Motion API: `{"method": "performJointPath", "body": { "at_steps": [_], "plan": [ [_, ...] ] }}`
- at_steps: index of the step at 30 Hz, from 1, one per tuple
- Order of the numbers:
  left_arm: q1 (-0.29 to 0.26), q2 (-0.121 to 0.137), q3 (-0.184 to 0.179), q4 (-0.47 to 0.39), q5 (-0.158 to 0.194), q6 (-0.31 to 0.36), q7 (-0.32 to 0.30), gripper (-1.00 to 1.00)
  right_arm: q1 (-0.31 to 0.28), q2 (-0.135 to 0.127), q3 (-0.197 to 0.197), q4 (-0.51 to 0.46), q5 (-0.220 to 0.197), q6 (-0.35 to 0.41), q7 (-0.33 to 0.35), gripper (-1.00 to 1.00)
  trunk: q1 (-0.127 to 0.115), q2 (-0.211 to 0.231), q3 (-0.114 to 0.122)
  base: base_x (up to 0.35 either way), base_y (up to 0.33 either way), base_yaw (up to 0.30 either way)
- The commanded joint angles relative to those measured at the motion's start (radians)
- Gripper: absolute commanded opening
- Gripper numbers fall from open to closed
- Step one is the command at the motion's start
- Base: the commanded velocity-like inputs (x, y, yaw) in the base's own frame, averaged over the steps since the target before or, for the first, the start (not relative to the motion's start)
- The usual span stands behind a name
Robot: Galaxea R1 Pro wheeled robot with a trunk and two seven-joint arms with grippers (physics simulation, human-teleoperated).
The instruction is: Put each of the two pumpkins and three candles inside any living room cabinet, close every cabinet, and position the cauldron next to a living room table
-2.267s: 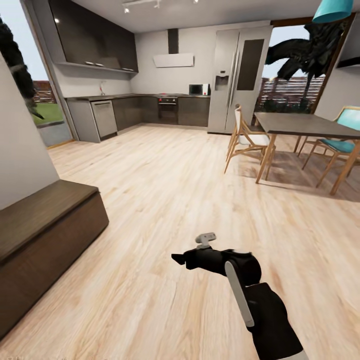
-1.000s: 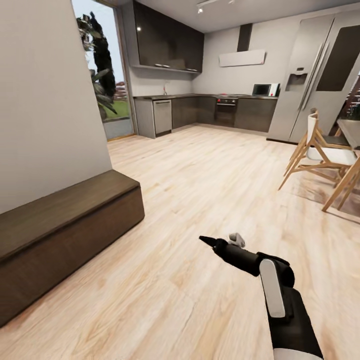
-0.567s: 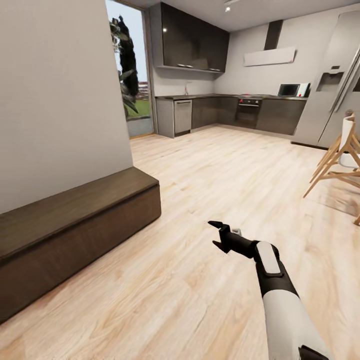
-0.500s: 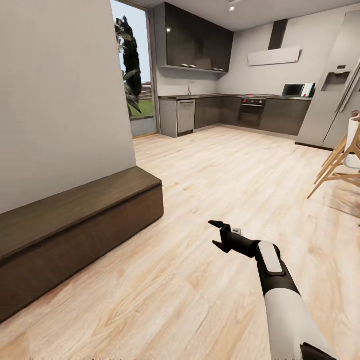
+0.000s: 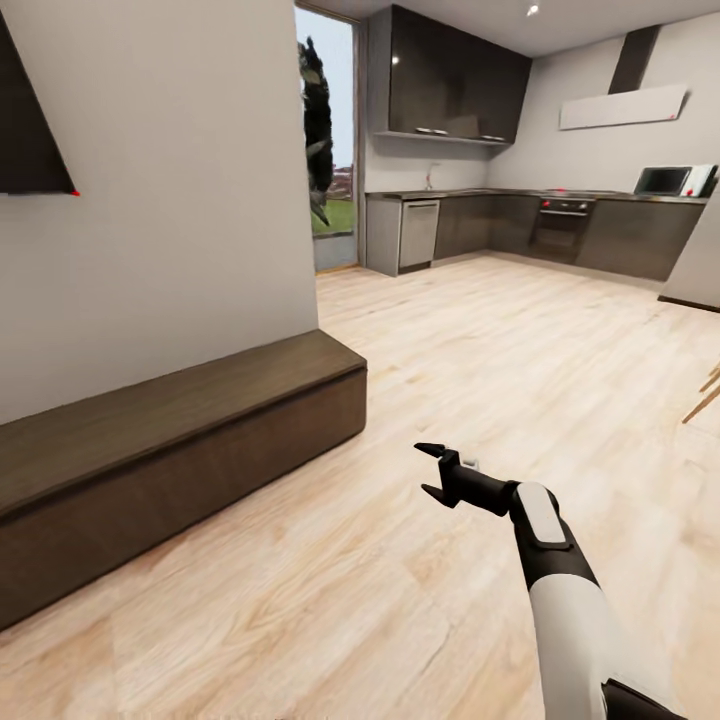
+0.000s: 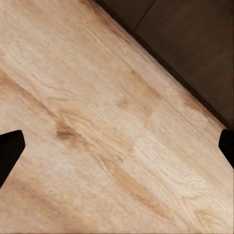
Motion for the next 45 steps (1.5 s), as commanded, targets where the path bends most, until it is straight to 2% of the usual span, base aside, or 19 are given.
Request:
{"method": "performJointPath", "body": {
  "at_steps": [1,5,10,12,15,16,17,18,19,24,30,37,43,45],
  "plan": [
    [-0.001,0.0,-0.011,0.0,-0.01,-0.002,-0.005,1.0,-0.001,0.002,-0.005,0.0,0.004,0.006,0.002,1.0,0.0,0.0,-0.001,0.0,0.0,0.289],
    [-0.002,-0.001,-0.028,-0.001,-0.033,-0.011,-0.018,1.0,-0.001,0.002,-0.007,0.0,0.003,0.005,0.003,1.0,0.0,0.0,-0.001,0.0,0.0,0.289],
    [-0.002,-0.003,-0.032,0.0,-0.036,-0.014,-0.031,1.0,-0.001,0.001,-0.007,-0.001,0.001,0.005,0.003,1.0,0.0,0.0,-0.001,0.0,0.0,0.289],
    [-0.001,-0.005,-0.031,-0.002,-0.035,-0.015,-0.035,1.0,-0.001,-0.001,-0.007,-0.001,-0.001,0.005,0.003,1.0,0.0,0.0,-0.001,0.0,0.0,0.289],
    [0.0,-0.006,-0.01,-0.011,-0.032,-0.014,-0.068,1.0,-0.001,-0.002,-0.007,-0.001,-0.002,0.005,0.003,1.0,0.0,0.0,-0.001,0.0,0.0,0.289],
    [0.001,-0.005,0.018,-0.015,-0.031,-0.011,-0.134,1.0,-0.001,-0.002,-0.007,-0.001,-0.002,0.005,0.003,1.0,0.0,0.0,-0.001,0.0,0.0,0.289],
    [0.001,-0.002,0.048,-0.016,-0.032,-0.005,-0.279,1.0,-0.001,-0.002,-0.007,-0.001,0.0,0.004,0.004,1.0,0.0,0.0,-0.001,0.0,0.0,0.289],
    [0.0,0.008,0.08,-0.017,-0.033,0.024,-0.476,1.0,0.0,-0.003,-0.007,0.001,0.002,-0.002,0.004,1.0,0.0,0.0,-0.001,0.0,0.0,0.289],
    [-0.017,0.03,0.108,-0.021,-0.037,0.125,-0.644,1.0,0.002,-0.005,-0.002,0.038,0.006,-0.087,0.004,1.0,0.0,0.0,-0.001,0.0,0.0,0.289],
    [-0.027,0.031,0.095,-0.02,-0.054,0.146,-0.667,1.0,0.002,-0.005,0.001,0.075,0.004,-0.124,0.005,1.0,0.0,0.0,-0.001,0.0,0.0,0.289],
    [-0.029,0.025,0.086,-0.008,-0.109,0.148,-0.667,1.0,0.002,-0.009,-0.005,0.086,0.0,-0.13,0.004,1.0,0.0,0.0,-0.001,0.0,0.0,0.289],
    [-0.028,0.011,0.086,-0.005,-0.119,0.148,-0.667,1.0,0.001,-0.031,-0.01,0.126,-0.003,-0.132,0.004,1.0,0.0,0.0,-0.001,0.071,-0.086,0.289],
    [-0.028,0.004,0.093,0.008,-0.116,0.147,-0.672,1.0,0.002,-0.035,-0.011,0.136,-0.004,-0.144,0.013,1.0,0.0,0.0,-0.001,0.211,-0.234,0.148],
    [-0.028,0.003,0.094,0.014,-0.114,0.147,-0.673,1.0,0.003,-0.033,-0.012,0.14,-0.008,-0.168,0.019,1.0,0.0,0.0,-0.001,0.236,-0.246,0.038]
  ]
}}
